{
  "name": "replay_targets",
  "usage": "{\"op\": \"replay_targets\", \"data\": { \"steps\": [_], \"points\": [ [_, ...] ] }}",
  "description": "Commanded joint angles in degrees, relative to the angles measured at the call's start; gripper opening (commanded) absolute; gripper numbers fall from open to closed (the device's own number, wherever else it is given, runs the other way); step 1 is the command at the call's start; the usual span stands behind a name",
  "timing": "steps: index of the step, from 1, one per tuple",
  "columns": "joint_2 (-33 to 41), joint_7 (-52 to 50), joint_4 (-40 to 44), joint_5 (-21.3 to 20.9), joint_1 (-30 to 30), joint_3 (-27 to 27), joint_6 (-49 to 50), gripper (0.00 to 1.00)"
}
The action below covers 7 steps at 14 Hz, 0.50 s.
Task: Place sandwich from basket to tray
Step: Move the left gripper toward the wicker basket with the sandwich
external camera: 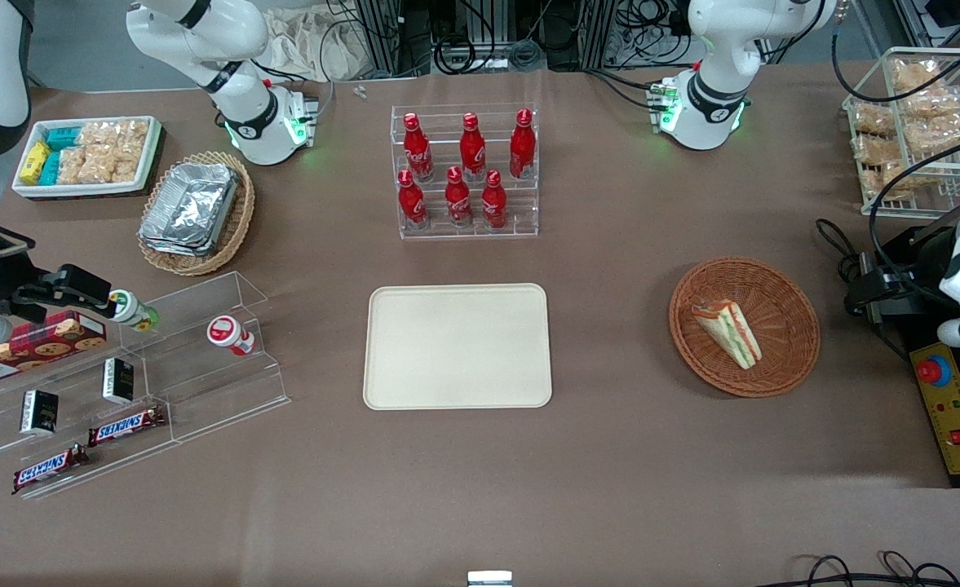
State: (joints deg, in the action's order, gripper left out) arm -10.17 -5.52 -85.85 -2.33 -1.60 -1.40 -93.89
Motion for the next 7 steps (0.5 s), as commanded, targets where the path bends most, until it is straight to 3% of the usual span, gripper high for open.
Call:
{"op": "replay_targets", "data": {
  "steps": [1, 7],
  "points": [
    [-0.72, 0.16, 1.56, 0.84, 1.07, 0.96, 0.20, 1.00],
    [-0.29, 0.16, -0.63, 0.40, 1.16, 0.87, 0.38, 1.00]
  ]
}}
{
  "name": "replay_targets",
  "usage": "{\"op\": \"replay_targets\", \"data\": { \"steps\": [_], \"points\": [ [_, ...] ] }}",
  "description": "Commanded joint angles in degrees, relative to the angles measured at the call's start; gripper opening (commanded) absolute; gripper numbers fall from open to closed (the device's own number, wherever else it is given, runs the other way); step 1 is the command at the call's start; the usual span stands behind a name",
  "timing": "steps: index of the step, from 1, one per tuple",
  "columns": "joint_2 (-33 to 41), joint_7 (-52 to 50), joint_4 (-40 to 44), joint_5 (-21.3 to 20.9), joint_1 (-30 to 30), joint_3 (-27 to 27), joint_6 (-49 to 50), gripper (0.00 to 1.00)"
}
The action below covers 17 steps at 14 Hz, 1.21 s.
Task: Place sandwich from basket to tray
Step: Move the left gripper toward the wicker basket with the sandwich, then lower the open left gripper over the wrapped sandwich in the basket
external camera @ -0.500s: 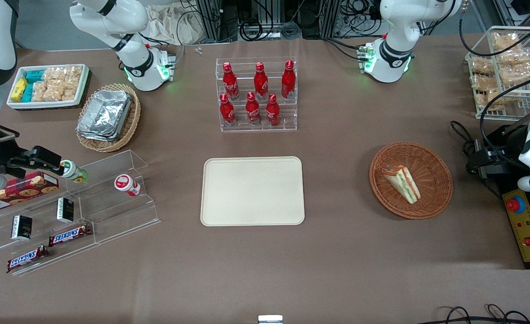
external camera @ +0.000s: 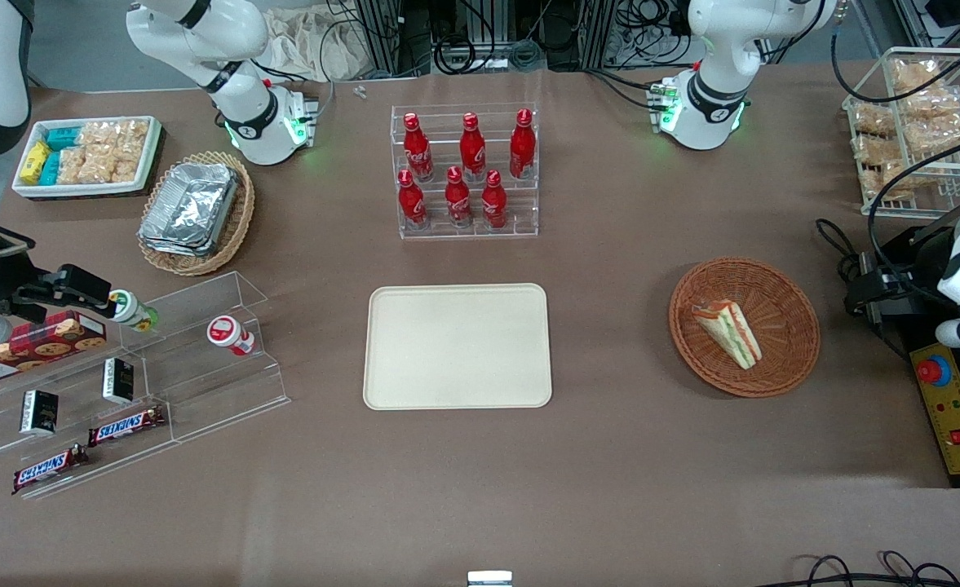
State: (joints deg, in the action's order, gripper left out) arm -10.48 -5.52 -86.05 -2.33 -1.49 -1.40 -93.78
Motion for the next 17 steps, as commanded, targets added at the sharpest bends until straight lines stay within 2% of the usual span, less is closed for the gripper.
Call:
{"op": "replay_targets", "data": {
  "steps": [1, 3, 7, 10, 17],
  "points": [
    [0.54, 0.16, -1.83, 0.74, 0.97, 0.87, 0.09, 1.00],
    [2.56, 0.07, -5.86, 0.83, 0.88, 0.87, -2.61, 1.00],
    [8.97, -0.54, -21.15, 0.92, 0.79, 0.87, -13.68, 1.00],
    [7.67, -5.45, -24.86, 0.92, 0.96, 0.87, -15.98, 1.00],
    [6.35, -13.45, -37.17, 1.88, 1.05, -0.09, -30.92, 1.00]
  ]
}}
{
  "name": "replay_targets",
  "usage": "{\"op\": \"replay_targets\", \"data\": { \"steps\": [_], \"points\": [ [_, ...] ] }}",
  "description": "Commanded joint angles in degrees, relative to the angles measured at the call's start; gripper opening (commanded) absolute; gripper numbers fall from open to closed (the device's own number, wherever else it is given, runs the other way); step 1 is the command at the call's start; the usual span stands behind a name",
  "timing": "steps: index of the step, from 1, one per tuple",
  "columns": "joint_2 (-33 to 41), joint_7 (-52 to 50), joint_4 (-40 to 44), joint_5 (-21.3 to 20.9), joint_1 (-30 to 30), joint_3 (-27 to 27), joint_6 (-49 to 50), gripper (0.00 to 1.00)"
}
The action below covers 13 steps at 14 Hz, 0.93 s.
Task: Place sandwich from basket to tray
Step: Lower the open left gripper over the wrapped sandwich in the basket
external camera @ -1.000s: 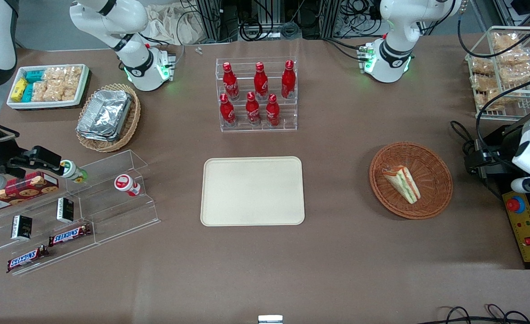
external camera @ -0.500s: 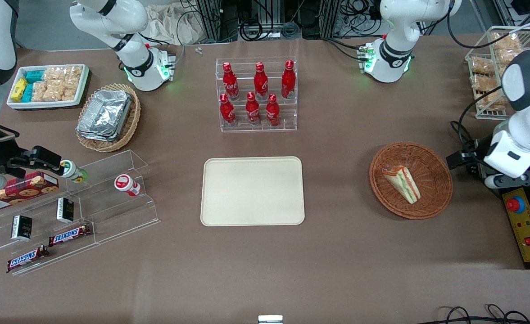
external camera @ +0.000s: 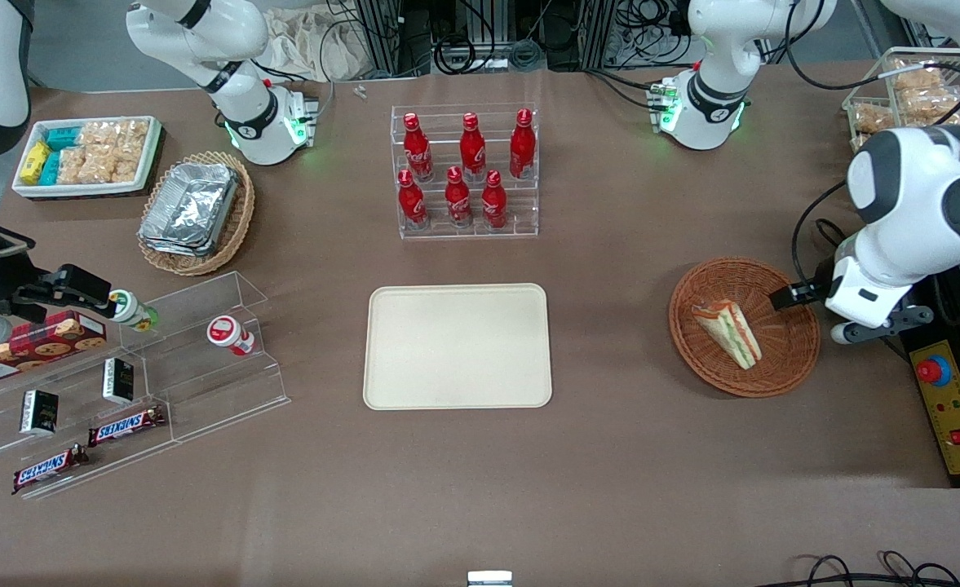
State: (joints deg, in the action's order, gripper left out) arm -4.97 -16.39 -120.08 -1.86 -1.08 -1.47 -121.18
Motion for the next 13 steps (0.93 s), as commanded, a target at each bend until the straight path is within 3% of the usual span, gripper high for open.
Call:
{"op": "replay_targets", "data": {
  "steps": [1, 3, 7, 13],
  "points": [
    [-0.20, -3.29, -2.97, 3.59, 0.64, -0.37, -3.71, 1.00],
    [-2.14, -6.01, -2.62, 5.55, 0.73, -2.03, -4.32, 1.00],
    [-5.31, -13.92, -2.62, 5.55, 0.73, -4.06, -7.31, 1.00],
    [-9.26, -16.13, -3.05, 5.55, 1.34, -4.24, -10.30, 0.99]
  ]
}}
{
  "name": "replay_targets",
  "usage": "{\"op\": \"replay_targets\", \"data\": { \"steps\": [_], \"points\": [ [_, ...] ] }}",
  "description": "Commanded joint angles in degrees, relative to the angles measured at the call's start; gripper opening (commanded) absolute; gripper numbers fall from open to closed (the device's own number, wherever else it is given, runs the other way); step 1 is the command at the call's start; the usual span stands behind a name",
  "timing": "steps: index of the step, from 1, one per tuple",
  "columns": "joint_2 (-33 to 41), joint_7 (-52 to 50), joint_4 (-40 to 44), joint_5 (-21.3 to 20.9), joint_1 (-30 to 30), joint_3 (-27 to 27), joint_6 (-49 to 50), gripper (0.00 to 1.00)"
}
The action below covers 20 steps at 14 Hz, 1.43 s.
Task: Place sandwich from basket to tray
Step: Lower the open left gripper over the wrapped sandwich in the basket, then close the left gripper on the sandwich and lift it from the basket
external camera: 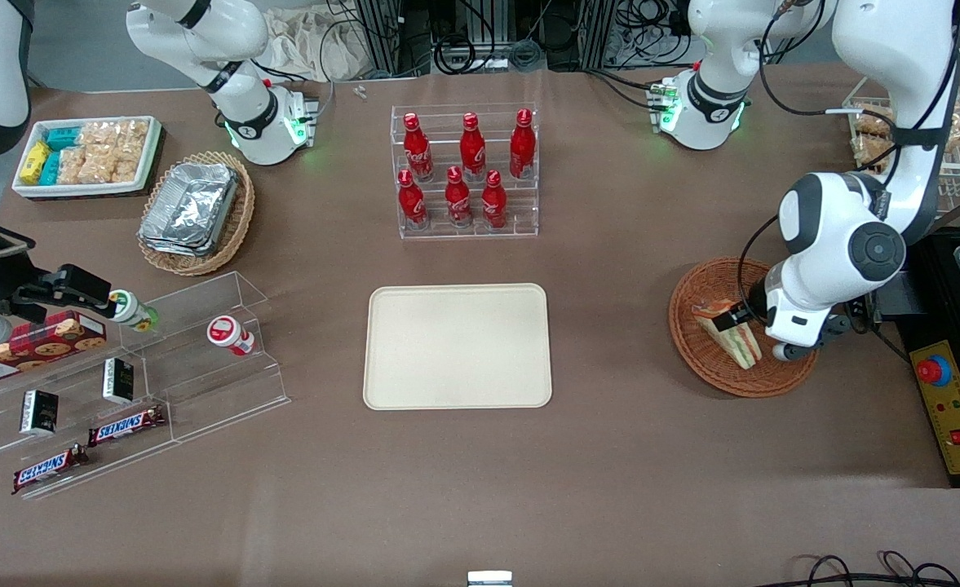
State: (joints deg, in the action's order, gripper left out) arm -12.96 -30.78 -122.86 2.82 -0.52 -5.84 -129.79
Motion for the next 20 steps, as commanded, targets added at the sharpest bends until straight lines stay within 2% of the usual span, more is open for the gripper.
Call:
{"op": "replay_targets", "data": {
  "steps": [1, 3, 5, 9, 13, 14, 20],
  "points": [
    [-1.46, -1.91, -0.28, 0.87, 0.78, 0.13, -1.69, 0.99],
    [-1.55, -2.00, -0.28, 0.96, 0.78, 0.13, -1.69, 0.93],
    [-1.98, -3.05, -0.19, 0.96, 0.78, 0.13, -1.69, 0.83],
    [-2.07, -5.43, -0.10, 0.96, 0.87, 0.13, -1.78, 0.48],
    [-1.90, -7.36, 0.34, 0.78, 0.87, -0.05, -1.08, 0.05],
    [-1.64, -7.54, 0.86, 0.78, 0.87, -0.05, -0.47, 0.00],
    [-1.37, -9.03, 16.31, 0.78, 0.87, -0.05, 20.60, 0.00]
  ]
}}
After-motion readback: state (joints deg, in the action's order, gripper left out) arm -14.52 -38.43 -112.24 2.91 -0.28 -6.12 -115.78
